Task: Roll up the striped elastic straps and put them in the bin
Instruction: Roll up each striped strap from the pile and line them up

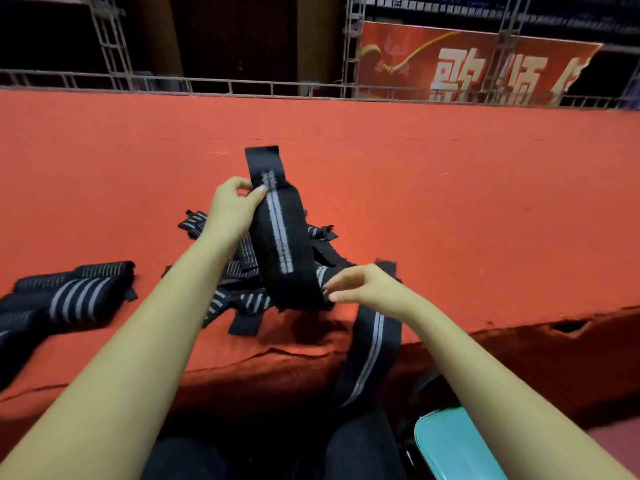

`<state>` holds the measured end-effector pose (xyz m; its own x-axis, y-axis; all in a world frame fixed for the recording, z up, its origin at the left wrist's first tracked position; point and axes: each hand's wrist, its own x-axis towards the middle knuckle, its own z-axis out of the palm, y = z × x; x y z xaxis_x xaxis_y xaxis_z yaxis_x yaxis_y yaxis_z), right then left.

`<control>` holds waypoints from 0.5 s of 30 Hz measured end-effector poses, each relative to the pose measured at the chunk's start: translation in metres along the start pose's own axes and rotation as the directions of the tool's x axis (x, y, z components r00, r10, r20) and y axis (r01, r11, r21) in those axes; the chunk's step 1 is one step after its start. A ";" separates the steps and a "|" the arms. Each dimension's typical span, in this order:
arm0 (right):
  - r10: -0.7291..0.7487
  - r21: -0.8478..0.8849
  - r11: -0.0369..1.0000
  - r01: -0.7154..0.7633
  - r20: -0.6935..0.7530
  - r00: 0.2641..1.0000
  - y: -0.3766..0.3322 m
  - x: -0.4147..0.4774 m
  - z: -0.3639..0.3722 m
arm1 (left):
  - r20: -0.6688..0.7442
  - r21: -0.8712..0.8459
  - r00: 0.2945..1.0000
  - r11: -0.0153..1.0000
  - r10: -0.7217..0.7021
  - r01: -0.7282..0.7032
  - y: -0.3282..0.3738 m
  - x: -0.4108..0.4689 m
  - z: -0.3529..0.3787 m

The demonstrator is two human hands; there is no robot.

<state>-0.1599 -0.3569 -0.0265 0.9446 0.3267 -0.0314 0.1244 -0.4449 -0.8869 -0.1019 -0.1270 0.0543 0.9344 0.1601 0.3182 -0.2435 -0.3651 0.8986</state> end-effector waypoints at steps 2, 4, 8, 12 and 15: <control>0.017 -0.091 0.996 -0.021 -0.044 0.999 0.024 0.007 0.010 | 0.063 0.053 0.995 0.996 -0.077 0.074 -0.028 -0.009 -0.001; 0.018 -0.088 0.996 -0.033 -0.176 0.984 0.039 0.014 0.016 | 0.151 0.112 0.977 0.984 -0.151 0.135 -0.051 -0.021 0.005; 0.066 -0.081 0.991 -0.105 -0.389 0.919 0.056 0.026 0.011 | 0.289 0.195 0.933 0.967 -0.215 0.162 -0.082 -0.040 0.032; 0.086 -0.027 0.994 -0.108 -0.423 0.902 0.061 0.038 0.002 | 0.334 0.259 0.930 0.964 -0.153 0.065 -0.087 -0.045 0.061; 0.055 -0.021 0.997 -0.070 -0.406 0.912 0.062 0.046 -0.001 | 0.374 0.258 0.909 0.962 -0.183 0.088 -0.087 -0.042 0.078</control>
<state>-0.1091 -0.3699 -0.0823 0.9918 -0.0654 0.1098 0.0647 -0.4841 -0.8726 -0.0995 -0.1737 -0.0611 0.9913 -0.1310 0.0115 -0.0853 -0.5742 0.8143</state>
